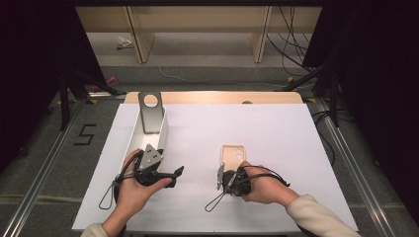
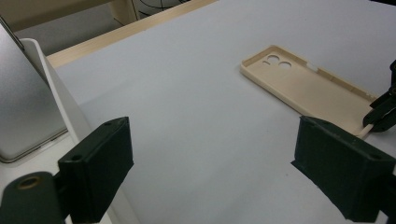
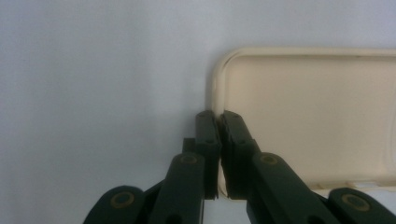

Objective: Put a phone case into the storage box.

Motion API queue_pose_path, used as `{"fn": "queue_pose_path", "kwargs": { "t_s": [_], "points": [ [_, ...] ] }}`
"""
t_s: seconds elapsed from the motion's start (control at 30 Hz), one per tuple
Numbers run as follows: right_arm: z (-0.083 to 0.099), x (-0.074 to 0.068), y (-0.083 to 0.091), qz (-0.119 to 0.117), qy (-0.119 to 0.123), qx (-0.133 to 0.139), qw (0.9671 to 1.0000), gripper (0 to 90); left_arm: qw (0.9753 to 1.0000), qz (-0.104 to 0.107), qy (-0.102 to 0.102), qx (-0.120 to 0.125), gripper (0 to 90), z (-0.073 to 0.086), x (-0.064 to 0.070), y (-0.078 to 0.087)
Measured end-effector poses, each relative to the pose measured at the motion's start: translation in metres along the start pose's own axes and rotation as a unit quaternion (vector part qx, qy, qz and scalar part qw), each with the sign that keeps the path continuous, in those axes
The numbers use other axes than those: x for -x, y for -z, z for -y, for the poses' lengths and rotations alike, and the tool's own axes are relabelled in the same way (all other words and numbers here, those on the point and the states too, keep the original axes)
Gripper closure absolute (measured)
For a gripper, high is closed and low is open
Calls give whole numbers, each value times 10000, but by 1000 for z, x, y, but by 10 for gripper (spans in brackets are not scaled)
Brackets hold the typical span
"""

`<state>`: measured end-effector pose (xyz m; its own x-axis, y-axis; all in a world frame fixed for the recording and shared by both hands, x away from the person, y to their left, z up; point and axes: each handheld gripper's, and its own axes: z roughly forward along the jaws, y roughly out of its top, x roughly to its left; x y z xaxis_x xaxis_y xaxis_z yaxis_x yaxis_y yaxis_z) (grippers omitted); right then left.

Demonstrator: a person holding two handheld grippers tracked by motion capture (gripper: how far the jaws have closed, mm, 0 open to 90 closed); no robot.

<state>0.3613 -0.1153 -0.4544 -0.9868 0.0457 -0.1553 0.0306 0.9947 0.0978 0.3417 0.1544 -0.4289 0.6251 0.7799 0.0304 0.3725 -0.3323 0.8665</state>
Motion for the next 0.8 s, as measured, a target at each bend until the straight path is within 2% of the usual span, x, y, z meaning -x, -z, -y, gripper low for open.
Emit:
{"fn": "queue_pose_path", "kwargs": {
  "t_s": [0.2,0.4,0.43,0.57,0.8],
  "points": [
    [2,0,0,22,-9,91,10000,871,10000,20,5,6,119,0,0,0],
    [5,3,3,13,-165,247,9996,876,10000,30,8,12,123,0,0,0],
    [6,3,5,-21,-213,295,9993,878,10000,32,8,12,124,0,0,0],
    [10,6,11,101,-249,575,9980,881,10000,39,8,14,130,0,0,0],
    [20,8,21,222,-380,909,9949,882,10000,76,-1,14,144,0,1,-1]
  ]
}}
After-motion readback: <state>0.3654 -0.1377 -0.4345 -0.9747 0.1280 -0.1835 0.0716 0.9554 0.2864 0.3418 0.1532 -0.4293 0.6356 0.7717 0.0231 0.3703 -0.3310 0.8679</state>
